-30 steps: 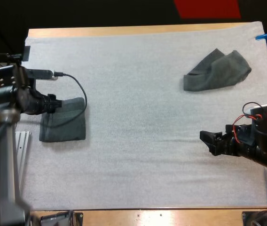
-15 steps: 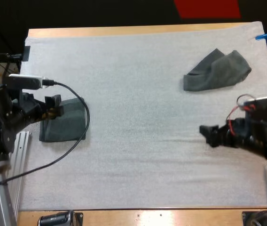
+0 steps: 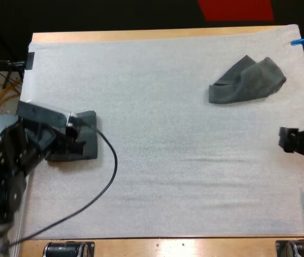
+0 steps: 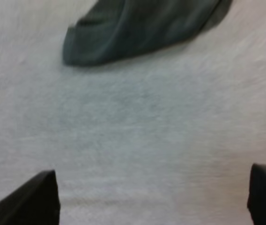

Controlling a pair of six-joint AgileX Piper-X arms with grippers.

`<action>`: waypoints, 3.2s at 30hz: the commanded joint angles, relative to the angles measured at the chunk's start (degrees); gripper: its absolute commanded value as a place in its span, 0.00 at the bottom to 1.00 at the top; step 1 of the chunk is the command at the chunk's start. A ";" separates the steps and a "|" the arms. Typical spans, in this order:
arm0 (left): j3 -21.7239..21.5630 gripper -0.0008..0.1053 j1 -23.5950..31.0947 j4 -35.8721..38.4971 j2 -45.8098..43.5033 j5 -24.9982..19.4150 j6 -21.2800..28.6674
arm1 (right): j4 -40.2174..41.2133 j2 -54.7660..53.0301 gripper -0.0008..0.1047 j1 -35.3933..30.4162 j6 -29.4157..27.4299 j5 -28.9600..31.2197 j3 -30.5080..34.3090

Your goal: Pick towel from pile fold and stack

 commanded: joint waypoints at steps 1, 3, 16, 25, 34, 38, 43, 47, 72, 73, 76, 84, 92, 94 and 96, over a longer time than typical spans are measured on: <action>0.13 0.64 -0.28 0.07 -1.32 -0.76 0.29 | 0.60 -1.65 0.75 -0.19 -1.65 1.14 -0.62; 1.04 0.64 -0.25 0.07 -4.31 -0.89 0.28 | 2.55 -5.16 0.75 -0.19 -4.86 5.41 -0.62; 14.97 0.64 -0.25 -0.10 -28.35 -3.16 2.92 | 6.20 -31.83 0.75 0.08 -6.15 8.46 0.50; 21.45 0.64 -0.25 3.63 -43.45 -4.74 2.96 | 7.13 -49.69 0.75 0.08 -6.02 8.46 6.93; 21.93 0.64 -0.25 19.02 -53.40 -4.74 2.42 | 7.25 -49.21 0.75 0.08 -6.04 7.05 7.46; 22.63 0.64 -0.07 21.42 -54.79 -5.32 2.44 | 6.50 -49.21 0.75 0.08 -6.04 6.76 7.57; 23.79 0.64 -0.07 14.47 -54.71 -6.99 1.93 | 5.94 -49.21 0.75 0.08 -6.19 6.75 8.16; 28.28 0.64 -0.07 4.75 -54.71 -7.24 1.50 | 5.12 -49.11 0.75 0.08 -6.19 4.67 11.85; 36.79 0.64 -0.07 -0.04 -54.32 -7.20 -4.07 | 2.24 -49.10 0.75 0.08 -5.62 -0.04 21.79; 36.79 0.64 -0.07 -0.04 -54.32 -7.20 -4.07 | 2.24 -49.10 0.75 0.08 -5.62 -0.04 21.79; 36.79 0.64 -0.07 -0.04 -54.32 -7.20 -4.07 | 2.24 -49.10 0.75 0.08 -5.62 -0.04 21.79; 36.79 0.64 -0.07 -0.04 -54.32 -7.20 -4.07 | 2.24 -49.10 0.75 0.08 -5.62 -0.04 21.79; 36.79 0.64 -0.07 -0.04 -54.32 -7.20 -4.07 | 2.24 -49.10 0.75 0.08 -5.62 -0.04 21.79; 36.79 0.64 -0.07 -0.04 -54.32 -7.20 -4.07 | 2.24 -49.10 0.75 0.08 -5.62 -0.04 21.79; 36.79 0.64 -0.07 -0.04 -54.32 -7.20 -4.07 | 2.24 -49.10 0.75 0.08 -5.62 -0.04 21.79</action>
